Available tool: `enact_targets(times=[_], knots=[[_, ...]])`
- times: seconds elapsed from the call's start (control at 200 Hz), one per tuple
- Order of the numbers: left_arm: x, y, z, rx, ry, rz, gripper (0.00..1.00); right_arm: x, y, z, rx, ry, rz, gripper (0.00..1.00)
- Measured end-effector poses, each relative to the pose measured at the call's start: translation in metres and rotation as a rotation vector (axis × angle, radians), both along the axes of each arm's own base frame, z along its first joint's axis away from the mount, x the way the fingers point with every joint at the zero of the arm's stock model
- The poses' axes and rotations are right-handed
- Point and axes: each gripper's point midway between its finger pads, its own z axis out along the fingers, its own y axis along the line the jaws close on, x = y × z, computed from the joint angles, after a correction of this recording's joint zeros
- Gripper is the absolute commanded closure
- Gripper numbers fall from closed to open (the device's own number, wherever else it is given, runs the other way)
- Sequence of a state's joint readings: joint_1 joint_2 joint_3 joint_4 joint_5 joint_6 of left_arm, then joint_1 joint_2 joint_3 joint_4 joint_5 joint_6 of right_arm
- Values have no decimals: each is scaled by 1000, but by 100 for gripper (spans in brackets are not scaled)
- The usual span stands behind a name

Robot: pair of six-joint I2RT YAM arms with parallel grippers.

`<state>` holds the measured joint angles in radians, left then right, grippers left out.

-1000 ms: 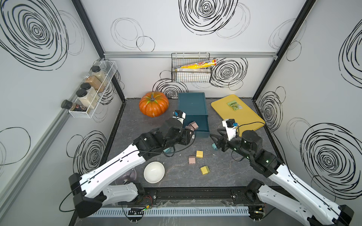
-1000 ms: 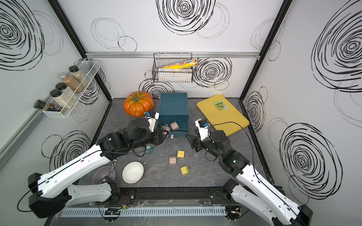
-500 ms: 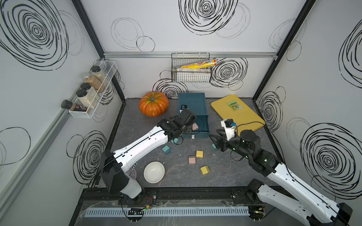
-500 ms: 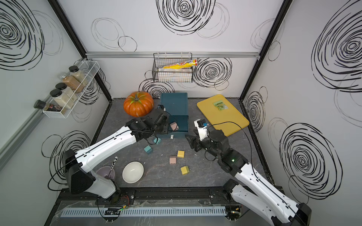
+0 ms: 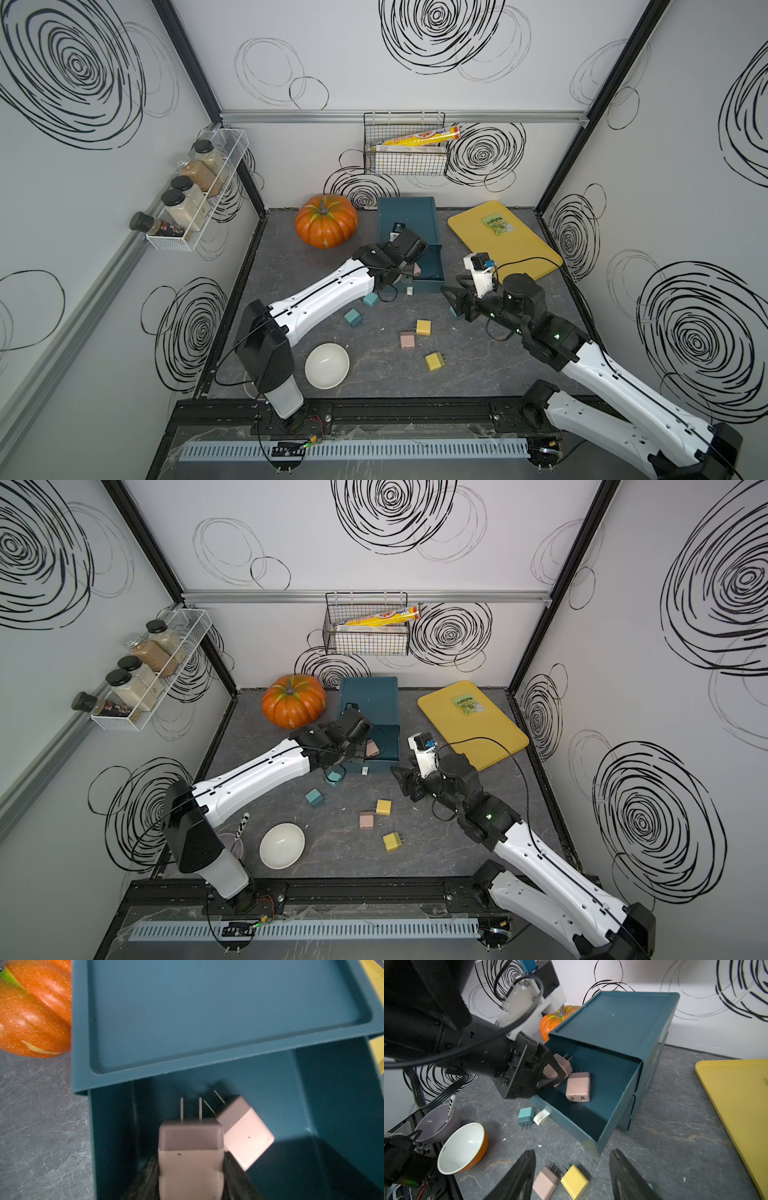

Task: Place the plugs into the drawer by color
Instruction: Place the plug in the drawer.

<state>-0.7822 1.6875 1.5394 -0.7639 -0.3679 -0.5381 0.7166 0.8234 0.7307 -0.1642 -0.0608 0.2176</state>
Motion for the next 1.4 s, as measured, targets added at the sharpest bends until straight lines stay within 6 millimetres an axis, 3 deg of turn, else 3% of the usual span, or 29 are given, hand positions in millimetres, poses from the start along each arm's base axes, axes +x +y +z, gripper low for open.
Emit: enact_targets(times=[0.24, 0.325, 0.576, 0.831, 1.196, 1.402], knots=[[3, -2, -1, 11, 9, 1, 61, 1, 0, -1, -3, 3, 0, 39], [4, -4, -4, 18, 15, 2, 53, 1, 0, -1, -3, 3, -1, 39], [6, -3, -4, 17, 15, 6, 51, 1, 1, -2, -6, 6, -1, 38], [7, -4, -3, 27, 26, 5, 41, 2, 0, -3, -10, 6, -8, 38], [9, -6, 6, 17, 17, 5, 40, 3, 0, -4, -12, 6, -12, 38], [12, -12, 28, -30, -17, -3, 39, 3, 0, -5, -15, 10, -11, 38]])
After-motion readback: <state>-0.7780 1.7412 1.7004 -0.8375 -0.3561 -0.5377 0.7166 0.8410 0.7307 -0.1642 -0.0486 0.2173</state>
